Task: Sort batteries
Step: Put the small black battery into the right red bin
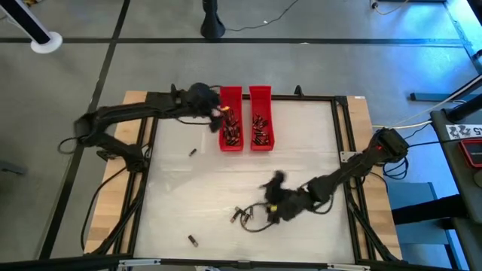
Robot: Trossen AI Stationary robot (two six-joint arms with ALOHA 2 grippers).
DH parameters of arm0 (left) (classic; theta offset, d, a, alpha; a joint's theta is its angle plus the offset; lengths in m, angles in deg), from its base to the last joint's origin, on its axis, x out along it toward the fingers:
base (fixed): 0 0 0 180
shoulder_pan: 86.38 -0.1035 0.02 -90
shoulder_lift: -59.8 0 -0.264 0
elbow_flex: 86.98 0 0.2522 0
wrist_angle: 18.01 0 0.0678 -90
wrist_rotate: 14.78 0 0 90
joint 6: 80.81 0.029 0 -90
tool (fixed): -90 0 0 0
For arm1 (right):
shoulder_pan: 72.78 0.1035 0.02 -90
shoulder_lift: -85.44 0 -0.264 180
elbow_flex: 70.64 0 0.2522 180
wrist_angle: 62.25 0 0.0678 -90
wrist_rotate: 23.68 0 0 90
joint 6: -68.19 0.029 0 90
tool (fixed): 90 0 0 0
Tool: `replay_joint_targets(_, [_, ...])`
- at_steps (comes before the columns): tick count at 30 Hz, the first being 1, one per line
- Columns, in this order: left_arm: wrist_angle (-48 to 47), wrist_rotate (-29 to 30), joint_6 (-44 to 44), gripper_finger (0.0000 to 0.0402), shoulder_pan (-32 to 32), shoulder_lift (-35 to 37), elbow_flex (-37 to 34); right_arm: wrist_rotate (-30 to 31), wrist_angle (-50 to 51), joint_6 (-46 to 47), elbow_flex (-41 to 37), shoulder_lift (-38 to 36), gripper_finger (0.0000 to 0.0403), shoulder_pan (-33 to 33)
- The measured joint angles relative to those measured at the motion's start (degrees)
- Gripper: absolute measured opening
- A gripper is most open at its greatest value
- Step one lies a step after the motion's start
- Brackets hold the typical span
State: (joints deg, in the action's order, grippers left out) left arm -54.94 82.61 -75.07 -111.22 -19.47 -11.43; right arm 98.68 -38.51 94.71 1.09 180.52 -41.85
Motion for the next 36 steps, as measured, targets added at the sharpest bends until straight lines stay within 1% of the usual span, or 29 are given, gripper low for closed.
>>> replay_joint_targets(1, [-5.29, -1.46, -2.04, 0.0329, 0.41, 3.28, 0.09, -5.31, -6.99, -6.4, 0.02, 0.79, 0.0276, -1.05])
replay_joint_targets(2, [-11.87, -4.62, -4.94, 0.033, 1.12, 6.77, 0.18, -11.65, -13.22, -11.81, 0.02, 1.85, 0.0276, -2.28])
replay_joint_targets(4, [-26.97, -16.17, -12.92, 0.033, 4.24, 14.31, -0.59, -23.86, -23.32, -17.86, 0.12, 4.11, 0.0276, -4.85])
replay_joint_targets(5, [-32.6, -20.33, -18.28, 0.033, 7.55, 17.78, -1.59, -28.17, -26.09, -19.56, 0.27, 4.98, 0.0276, -5.98])
replay_joint_targets(6, [-36.21, -22.14, -24.9, 0.033, 12.5, 21.46, -2.93, -30.51, -27.15, -20.9, 0.6, 5.64, 0.0276, -7.01])
replay_joint_targets(7, [-37.39, -22.23, -31.53, 0.033, 18.42, 24.83, -4.2, -31.37, -27.27, -22.04, 1.04, 6.33, 0.0276, -7.9])
replay_joint_targets(9, [-36.05, -19.31, -43.54, 0.033, 31.81, 30.13, -6.95, -31.53, -27.07, -24.0, 1.72, 7.54, 0.0276, -9.62])
replay_joint_targets(11, [-33.13, -12.26, -52.41, 0.0327, 44.5, 32.64, -9.25, -31.52, -26.83, -25.38, 2.54, 8.93, 0.0276, -10.81])
replay_joint_targets(13, [-29.51, -5.27, -56.5, 0.0317, 55.39, 32.8, -11.59, -31.47, -26.91, -25.59, 3.75, 10.21, 0.0276, -11.54])
replay_joint_targets(14, [-28.77, -3.27, -57.81, 0.0312, 59.64, 32.17, -12.55, -31.47, -26.83, -25.57, 4.35, 10.62, 0.0276, -11.77])
replay_joint_targets(16, [-27.42, -1.76, -58.86, 0.0302, 65.05, 29.76, -13.69, -31.1, -27.1, -25.49, 5.96, 11.53, 0.0276, -11.95])
replay_joint_targets(19, [-27.42, -2.56, -59.77, 0.0291, 68.77, 25.83, -14.48, -30.56, -27.01, -25.53, 8.4, 12.47, 0.0276, -11.92])
replay_joint_targets(21, [-26.51, -4.84, -60.91, 0.0286, 69.84, 23.03, -14.98, -30.47, -26.29, -25.54, 9.89, 12.83, 0.0276, -11.86])
replay_joint_targets(23, [-19.7, -7.87, -61.05, 0.0279, 70.95, 20.13, -15.93, -30.47, -25.75, -25.47, 10.71, 12.86, 0.0276, -11.86])
replay_joint_targets(26, [-6.68, -9.1, -60.99, 0.0267, 74.0, 13.97, -17.34, -29.41, -25.88, -24.42, 10.78, 12.86, 0.0276, -11.84])
replay_joint_targets(27, [-3.77, -10.14, -60.24, 0.0263, 74.66, 11.74, -17.27, -28.92, -25.8, -24.14, 10.78, 12.88, 0.0276, -11.84])
replay_joint_targets(29, [-2.8, -12.78, -59.42, 0.0256, 75.22, 7.91, -16.51, -27.97, -25.94, -24.06, 10.78, 12.88, 0.0276, -11.84])
replay_joint_targets(32, [-3.77, -14.39, -60.11, 0.0246, 75.14, 4.2, -15.66, -26.57, -25.99, -24.01, 10.75, 12.88, 0.0276, -11.84])
replay_joint_targets(36, [-3.71, -14.71, -59.84, 0.0237, 75.08, 3.09, -15.46, -26.08, -26.49, -24.15, 10.75, 12.55, 0.0276, -11.84])
